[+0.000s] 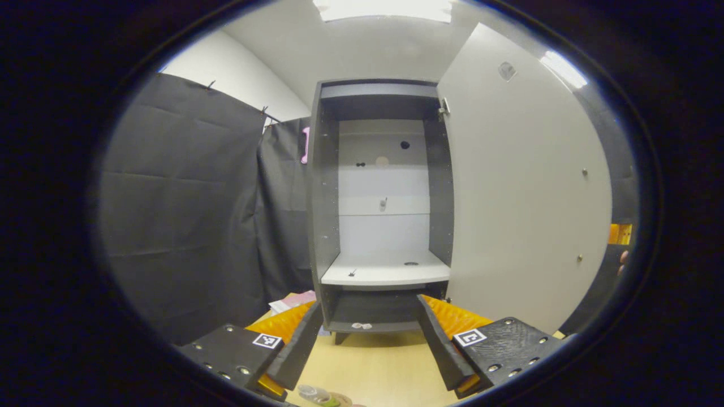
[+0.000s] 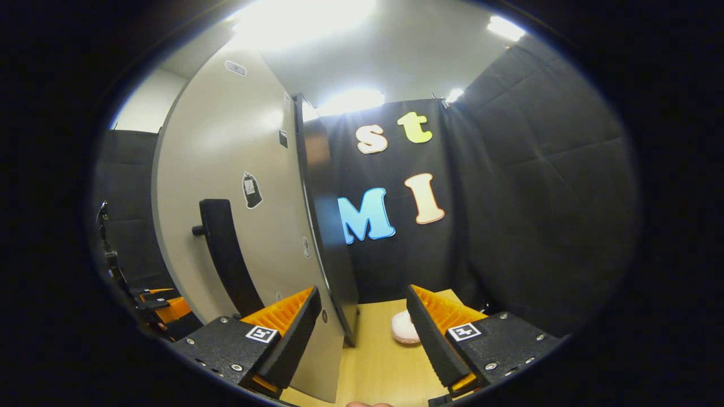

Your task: Open the cabinet door with the right hand, grasp the bottle in the cabinet with the left hand and place it on the coaster, then close the cabinet door with the right hand.

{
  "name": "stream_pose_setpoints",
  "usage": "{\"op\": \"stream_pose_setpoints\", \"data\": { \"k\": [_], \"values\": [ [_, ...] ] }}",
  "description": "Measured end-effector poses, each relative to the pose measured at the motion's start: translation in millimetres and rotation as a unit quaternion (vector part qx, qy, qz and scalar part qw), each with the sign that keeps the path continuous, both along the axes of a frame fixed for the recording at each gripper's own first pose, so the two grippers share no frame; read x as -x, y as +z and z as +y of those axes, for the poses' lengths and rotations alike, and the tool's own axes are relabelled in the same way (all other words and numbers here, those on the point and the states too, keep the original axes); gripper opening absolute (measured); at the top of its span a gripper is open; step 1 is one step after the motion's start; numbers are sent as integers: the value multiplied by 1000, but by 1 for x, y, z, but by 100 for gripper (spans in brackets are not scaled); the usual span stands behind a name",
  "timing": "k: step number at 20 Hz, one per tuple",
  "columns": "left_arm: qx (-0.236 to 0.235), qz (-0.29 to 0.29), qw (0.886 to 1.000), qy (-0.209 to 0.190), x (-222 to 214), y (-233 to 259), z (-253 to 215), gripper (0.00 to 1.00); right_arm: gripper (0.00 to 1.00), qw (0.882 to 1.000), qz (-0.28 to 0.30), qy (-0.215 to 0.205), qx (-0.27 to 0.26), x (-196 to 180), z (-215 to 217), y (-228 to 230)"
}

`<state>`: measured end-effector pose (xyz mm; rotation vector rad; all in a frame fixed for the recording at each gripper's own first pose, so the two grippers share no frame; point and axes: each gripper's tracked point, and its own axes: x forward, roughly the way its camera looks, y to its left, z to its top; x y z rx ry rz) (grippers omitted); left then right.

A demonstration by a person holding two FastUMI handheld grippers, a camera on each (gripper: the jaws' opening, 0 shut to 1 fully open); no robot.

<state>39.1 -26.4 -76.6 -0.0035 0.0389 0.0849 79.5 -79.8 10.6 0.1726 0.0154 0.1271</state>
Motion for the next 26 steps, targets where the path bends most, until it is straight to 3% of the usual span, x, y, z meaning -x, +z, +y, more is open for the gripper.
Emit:
{"op": "stream_pose_setpoints", "data": {
  "k": [3,5,9,19,20,21,24,25,26],
  "values": [
    [3,-5,1000,0,4,8,-3,94,95,1000,-6,21,15,-4,16,3],
    [14,-23,999,-32,0,16,-13,94,93,999,-14,12,37,-3,13,9],
    [-2,-24,999,-28,-2,29,-6,94,91,999,-14,-8,43,0,18,9],
    [8,-45,999,-29,-40,41,42,94,89,998,-35,8,49,-12,62,29],
    [7,-40,999,-26,-42,38,49,100,89,999,-30,10,41,-13,67,24],
    [7,-38,999,-23,-44,37,55,94,89,999,-26,12,33,-13,73,23],
    [9,-35,999,-21,-49,33,74,94,89,999,-26,17,30,-11,90,26],
    [10,-33,999,-20,-52,31,81,100,89,999,-27,19,35,-10,97,28],
    [11,-30,999,-18,-56,29,88,94,89,999,-27,22,38,-11,102,26]
  ]
}}
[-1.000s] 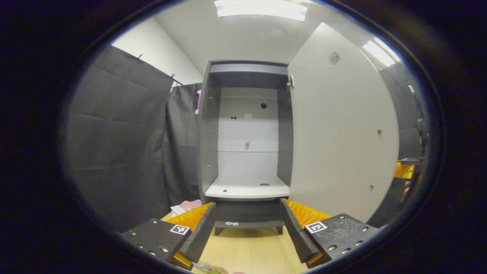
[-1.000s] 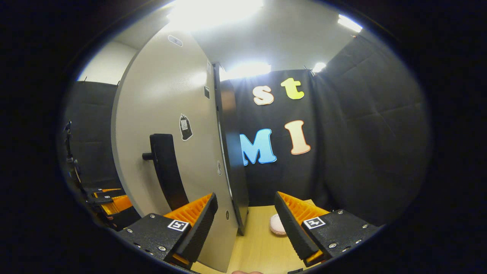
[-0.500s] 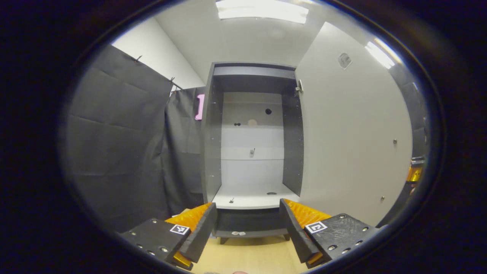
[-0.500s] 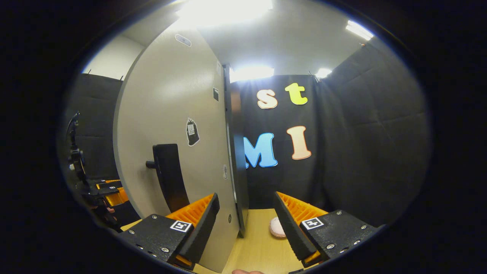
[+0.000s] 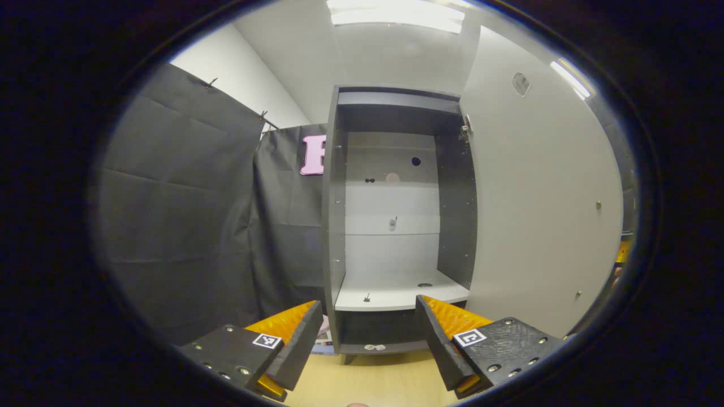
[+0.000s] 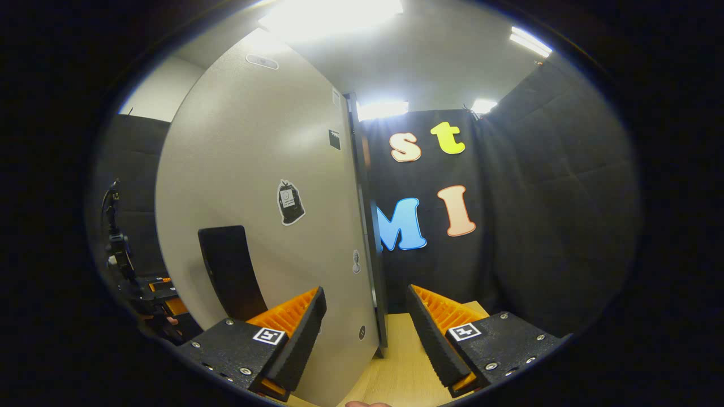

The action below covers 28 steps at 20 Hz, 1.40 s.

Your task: Open the cabinet door with the right hand, grasp the bottle in the cabinet with the left hand and place it on the coaster, then close the cabinet door with the right hand.

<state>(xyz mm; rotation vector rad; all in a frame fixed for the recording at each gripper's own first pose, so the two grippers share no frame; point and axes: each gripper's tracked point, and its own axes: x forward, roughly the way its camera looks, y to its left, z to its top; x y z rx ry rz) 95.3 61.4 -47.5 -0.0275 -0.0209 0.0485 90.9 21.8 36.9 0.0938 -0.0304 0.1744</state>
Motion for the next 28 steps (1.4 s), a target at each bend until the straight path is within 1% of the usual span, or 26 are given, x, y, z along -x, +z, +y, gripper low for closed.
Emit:
{"op": "stream_pose_setpoints", "data": {
  "k": [4,7,10,14,18,20,25,28],
  "values": [
    [3,-1,1000,5,-16,-3,21,94,89,1000,1,5,1,-7,24,0],
    [-7,3,1000,-6,-26,-6,27,94,89,1000,4,2,-3,-12,36,-3],
    [-12,-7,1000,-14,-38,-1,35,94,89,1000,5,-3,-3,-18,44,-2],
    [-5,-3,1000,-22,-55,-8,47,94,89,1000,-1,-9,3,-22,57,-1],
    [-6,-7,999,-43,-67,-7,57,94,89,1000,1,-22,-8,-28,69,-3],
    [-13,-10,999,-48,-71,-3,65,94,89,1000,-2,-29,-11,-31,71,-2],
    [-24,-19,998,-57,-75,-1,87,94,89,998,-1,-47,-30,-34,93,-5],
    [-28,-19,998,-61,-73,-4,99,94,90,998,-1,-46,-42,-41,99,-7]
  ]
}}
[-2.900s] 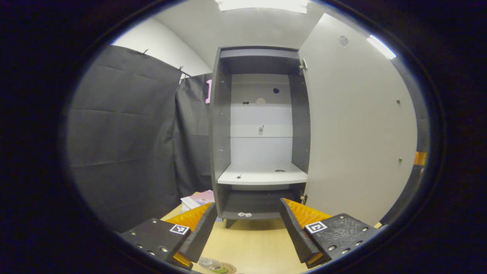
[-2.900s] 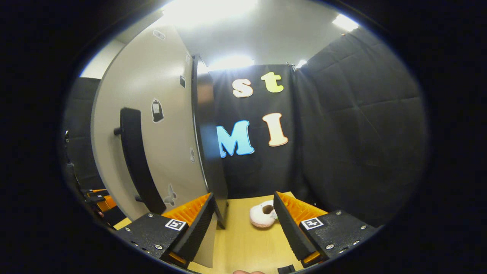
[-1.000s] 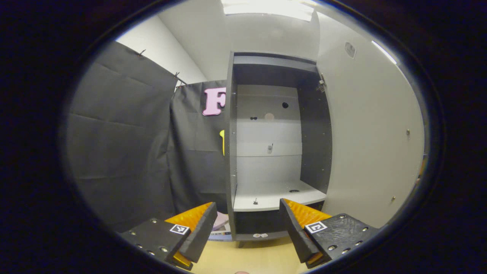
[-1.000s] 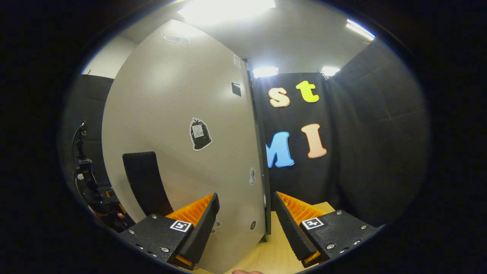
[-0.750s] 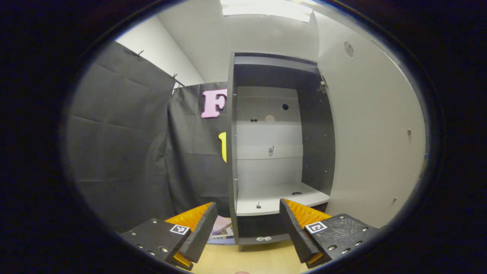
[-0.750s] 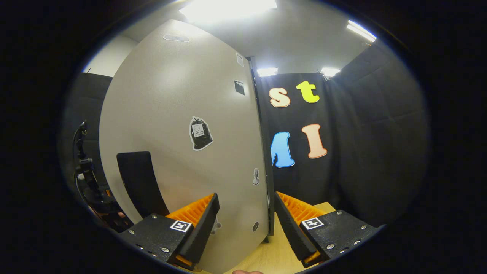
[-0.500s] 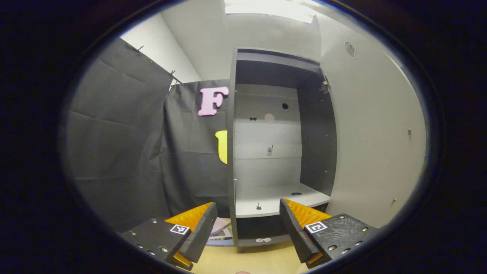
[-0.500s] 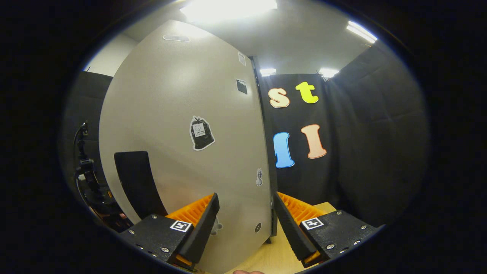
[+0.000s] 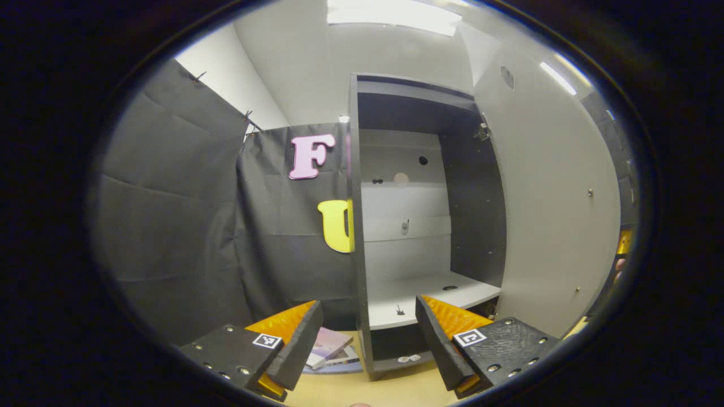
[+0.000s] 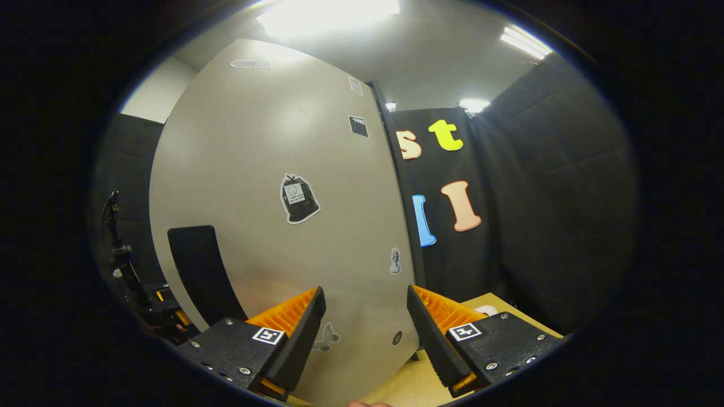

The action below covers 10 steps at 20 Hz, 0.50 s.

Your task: Open the cabinet door with the right hand, grasp the bottle in the cabinet with the left hand and place it on the coaster, then close the cabinet door with the right hand.

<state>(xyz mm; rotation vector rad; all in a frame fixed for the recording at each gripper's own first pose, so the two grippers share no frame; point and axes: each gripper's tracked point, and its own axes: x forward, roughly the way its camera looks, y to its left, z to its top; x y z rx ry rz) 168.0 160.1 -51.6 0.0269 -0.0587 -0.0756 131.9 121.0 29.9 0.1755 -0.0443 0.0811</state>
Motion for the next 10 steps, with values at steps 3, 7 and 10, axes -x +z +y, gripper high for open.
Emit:
{"op": "stream_pose_setpoints", "data": {
  "k": [3,7,10],
  "values": [
    [-2,11,1000,1,3,-8,11,94,90,1000,0,7,-15,-9,12,0],
    [2,23,1000,14,12,-16,27,94,91,999,6,32,-32,-18,35,3],
    [8,33,999,23,21,-20,30,94,92,998,3,58,-33,-22,48,3]
  ]
}}
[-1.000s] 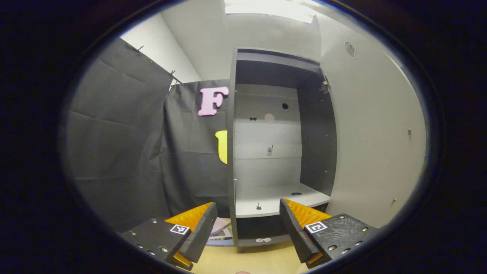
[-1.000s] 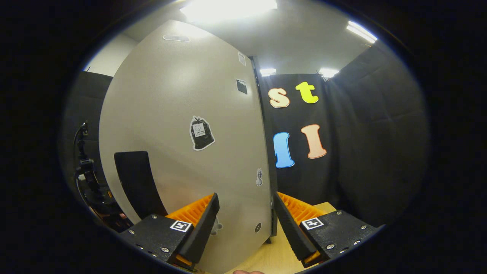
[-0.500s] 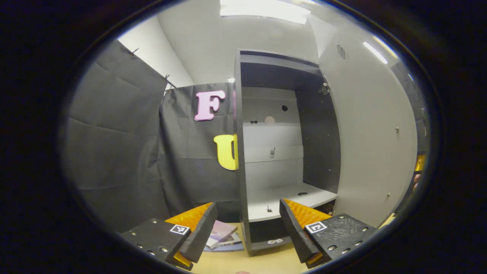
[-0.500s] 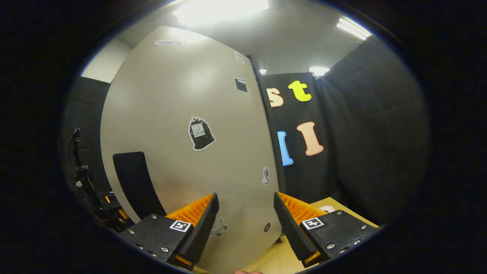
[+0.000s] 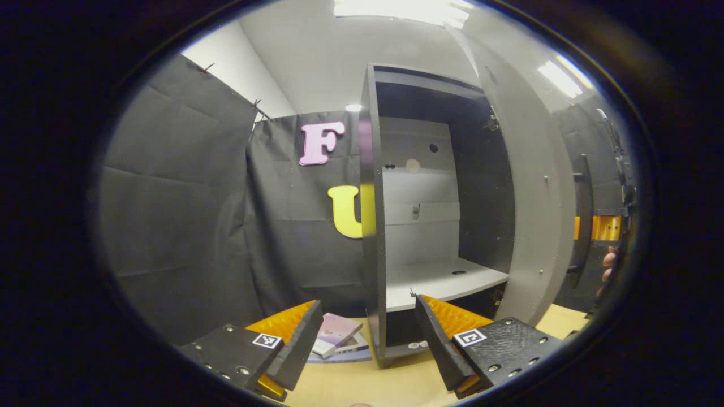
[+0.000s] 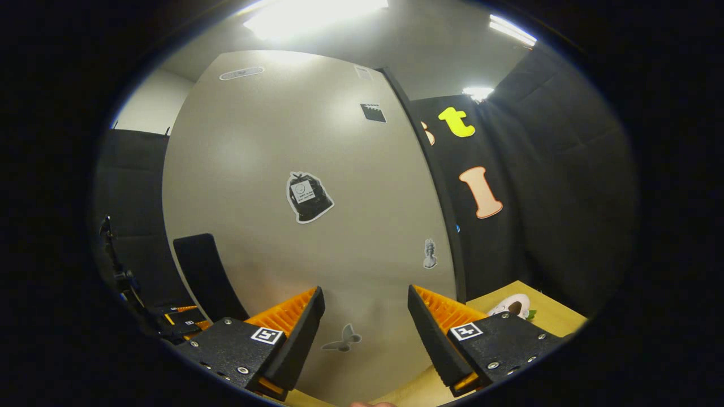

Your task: Open the cabinet door with the right hand, grasp the bottle in the cabinet with the left hand and place it on the coaster, then close the cabinet door with the right hand.

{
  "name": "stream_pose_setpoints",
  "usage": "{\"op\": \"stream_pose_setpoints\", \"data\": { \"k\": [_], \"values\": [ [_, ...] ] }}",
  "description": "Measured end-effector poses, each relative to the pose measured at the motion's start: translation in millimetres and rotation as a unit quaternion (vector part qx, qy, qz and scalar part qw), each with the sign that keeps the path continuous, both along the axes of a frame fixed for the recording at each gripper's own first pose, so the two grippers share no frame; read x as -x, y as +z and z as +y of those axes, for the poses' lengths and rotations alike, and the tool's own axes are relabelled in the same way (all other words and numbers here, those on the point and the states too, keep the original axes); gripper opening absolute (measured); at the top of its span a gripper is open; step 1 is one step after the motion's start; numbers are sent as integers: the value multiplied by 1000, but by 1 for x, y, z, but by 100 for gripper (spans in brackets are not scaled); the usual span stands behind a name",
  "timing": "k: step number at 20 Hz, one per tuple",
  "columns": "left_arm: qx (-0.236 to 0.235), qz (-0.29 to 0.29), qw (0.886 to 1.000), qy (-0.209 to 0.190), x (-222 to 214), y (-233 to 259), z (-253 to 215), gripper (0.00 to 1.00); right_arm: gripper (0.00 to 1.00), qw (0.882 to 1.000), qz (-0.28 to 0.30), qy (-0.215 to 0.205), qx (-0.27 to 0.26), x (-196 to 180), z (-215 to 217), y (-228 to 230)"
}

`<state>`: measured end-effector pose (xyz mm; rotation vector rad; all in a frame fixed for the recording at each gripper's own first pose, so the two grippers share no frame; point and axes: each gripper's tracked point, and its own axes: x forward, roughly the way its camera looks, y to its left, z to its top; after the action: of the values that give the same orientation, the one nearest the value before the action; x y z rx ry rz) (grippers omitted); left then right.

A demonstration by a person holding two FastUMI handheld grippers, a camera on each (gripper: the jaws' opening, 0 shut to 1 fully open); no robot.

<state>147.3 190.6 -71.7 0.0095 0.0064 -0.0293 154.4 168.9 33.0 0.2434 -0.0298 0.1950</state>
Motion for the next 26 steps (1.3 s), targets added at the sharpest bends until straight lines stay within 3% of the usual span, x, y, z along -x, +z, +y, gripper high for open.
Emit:
{"op": "stream_pose_setpoints", "data": {
  "k": [4,6,11,13,14,16,17,18,24,25,26],
  "values": [
    [15,-7,1000,24,8,14,0,94,94,1000,-12,3,13,7,-12,8],
    [17,-13,999,33,11,28,-3,94,95,999,-15,-24,33,10,-32,10],
    [43,-43,997,37,25,82,-24,97,95,997,-12,-52,57,20,-56,17],
    [48,-52,997,41,28,102,-31,94,95,997,-15,-53,61,20,-57,23],
    [48,-54,997,39,26,111,-38,98,95,996,-17,-59,68,19,-60,26],
    [43,-71,996,32,24,125,-55,95,95,995,-20,-55,80,21,-60,28],
    [34,-76,996,38,26,129,-60,93,95,995,-20,-53,83,22,-60,30],
    [25,-77,996,43,26,128,-66,100,95,995,-20,-50,88,23,-60,31],
    [26,-52,998,35,14,99,-104,100,95,994,-5,-40,97,28,-65,15],
    [20,-49,998,41,14,96,-103,87,95,994,-2,-41,99,29,-67,12],
    [17,-46,998,47,11,92,-101,100,95,994,0,-39,98,29,-68,11]
  ]
}}
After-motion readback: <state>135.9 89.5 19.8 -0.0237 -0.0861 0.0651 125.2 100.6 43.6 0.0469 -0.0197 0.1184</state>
